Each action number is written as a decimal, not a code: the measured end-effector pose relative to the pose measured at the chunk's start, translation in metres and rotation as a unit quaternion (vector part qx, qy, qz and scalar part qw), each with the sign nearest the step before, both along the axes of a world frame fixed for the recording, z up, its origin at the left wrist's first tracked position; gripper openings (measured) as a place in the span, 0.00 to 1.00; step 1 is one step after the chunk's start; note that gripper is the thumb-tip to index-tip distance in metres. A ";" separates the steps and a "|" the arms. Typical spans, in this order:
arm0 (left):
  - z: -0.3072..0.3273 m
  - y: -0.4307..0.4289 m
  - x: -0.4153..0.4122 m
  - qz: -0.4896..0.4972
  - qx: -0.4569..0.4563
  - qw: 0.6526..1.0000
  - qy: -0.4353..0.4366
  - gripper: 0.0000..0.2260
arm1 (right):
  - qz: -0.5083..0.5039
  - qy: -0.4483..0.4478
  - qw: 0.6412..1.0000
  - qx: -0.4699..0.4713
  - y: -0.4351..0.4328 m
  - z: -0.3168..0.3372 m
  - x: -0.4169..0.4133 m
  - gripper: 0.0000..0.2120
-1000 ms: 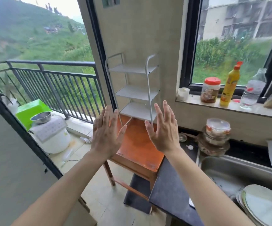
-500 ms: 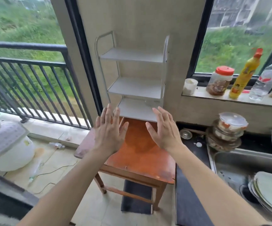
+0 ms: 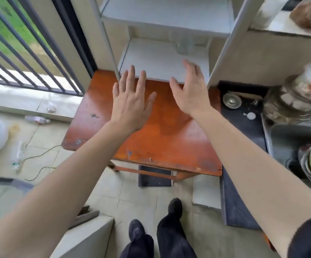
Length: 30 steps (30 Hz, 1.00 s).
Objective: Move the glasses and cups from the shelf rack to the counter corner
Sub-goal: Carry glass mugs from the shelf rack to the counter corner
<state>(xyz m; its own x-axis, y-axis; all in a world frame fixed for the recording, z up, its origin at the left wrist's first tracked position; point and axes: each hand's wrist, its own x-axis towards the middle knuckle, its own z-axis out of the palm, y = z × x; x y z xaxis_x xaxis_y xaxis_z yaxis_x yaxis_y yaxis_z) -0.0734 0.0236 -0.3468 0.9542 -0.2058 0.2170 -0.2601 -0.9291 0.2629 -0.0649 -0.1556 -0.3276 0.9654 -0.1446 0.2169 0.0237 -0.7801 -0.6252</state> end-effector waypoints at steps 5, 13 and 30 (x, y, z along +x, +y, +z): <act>-0.027 -0.009 0.045 -0.019 0.022 1.000 0.009 0.29 | 0.007 -0.007 1.000 -0.003 0.002 -0.018 0.056 0.29; -0.053 -0.004 0.063 -0.030 0.029 0.999 0.001 0.28 | 0.040 0.006 0.999 0.005 0.006 -0.011 0.116 0.35; -0.023 -0.001 0.062 -0.036 0.057 0.991 0.111 0.32 | -0.092 -0.004 0.940 0.329 0.011 -0.001 0.033 0.15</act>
<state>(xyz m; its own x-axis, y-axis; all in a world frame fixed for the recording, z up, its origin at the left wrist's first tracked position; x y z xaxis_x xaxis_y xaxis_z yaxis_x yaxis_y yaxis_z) -0.0114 0.0226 -0.3696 0.9579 -0.2861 -0.0258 -0.2742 -0.9374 0.2147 -0.0323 -0.1450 -0.3284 0.9098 -0.4141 0.0289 -0.0674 -0.2160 -0.9741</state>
